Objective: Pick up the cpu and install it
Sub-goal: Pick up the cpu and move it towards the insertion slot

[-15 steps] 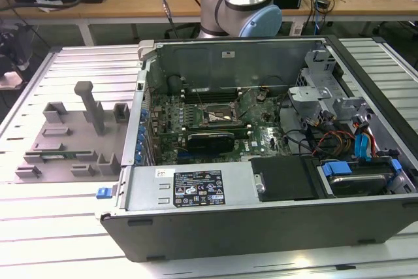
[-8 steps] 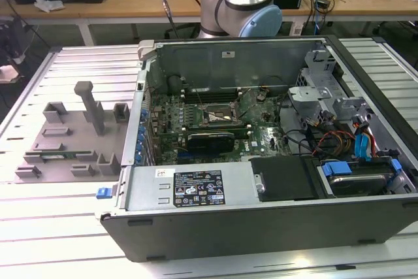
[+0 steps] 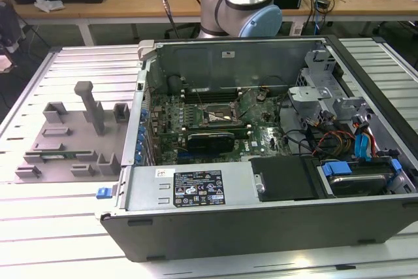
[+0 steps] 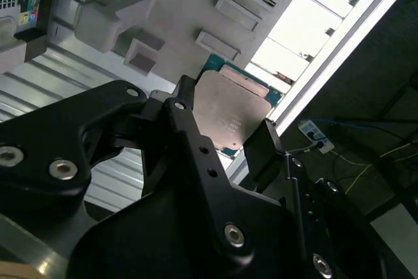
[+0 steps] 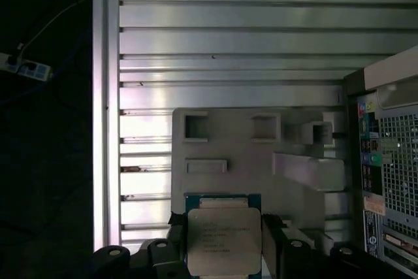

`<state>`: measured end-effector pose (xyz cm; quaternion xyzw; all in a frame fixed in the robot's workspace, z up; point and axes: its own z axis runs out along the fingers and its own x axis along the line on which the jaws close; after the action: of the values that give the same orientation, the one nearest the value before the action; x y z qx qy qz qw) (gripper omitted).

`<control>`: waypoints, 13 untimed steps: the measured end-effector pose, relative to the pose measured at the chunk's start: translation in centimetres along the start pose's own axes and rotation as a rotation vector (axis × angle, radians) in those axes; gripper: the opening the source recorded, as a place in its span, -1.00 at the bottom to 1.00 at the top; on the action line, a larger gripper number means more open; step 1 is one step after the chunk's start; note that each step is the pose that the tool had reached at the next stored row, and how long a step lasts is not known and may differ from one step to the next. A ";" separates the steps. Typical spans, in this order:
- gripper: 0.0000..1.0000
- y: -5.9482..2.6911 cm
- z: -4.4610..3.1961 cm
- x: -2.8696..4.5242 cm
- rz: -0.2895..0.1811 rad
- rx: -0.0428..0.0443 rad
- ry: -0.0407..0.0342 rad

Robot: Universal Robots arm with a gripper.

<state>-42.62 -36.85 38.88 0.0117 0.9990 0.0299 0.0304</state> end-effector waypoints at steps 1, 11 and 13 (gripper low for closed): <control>0.08 0.02 -0.30 -0.02 0.000 0.0000 -0.0001; 0.08 0.24 -2.29 -2.42 0.000 0.0001 -0.0001; 0.08 0.24 -2.26 -2.82 0.000 0.0001 -0.0002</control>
<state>-39.94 -36.81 41.31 0.0117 0.9990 0.0298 0.0305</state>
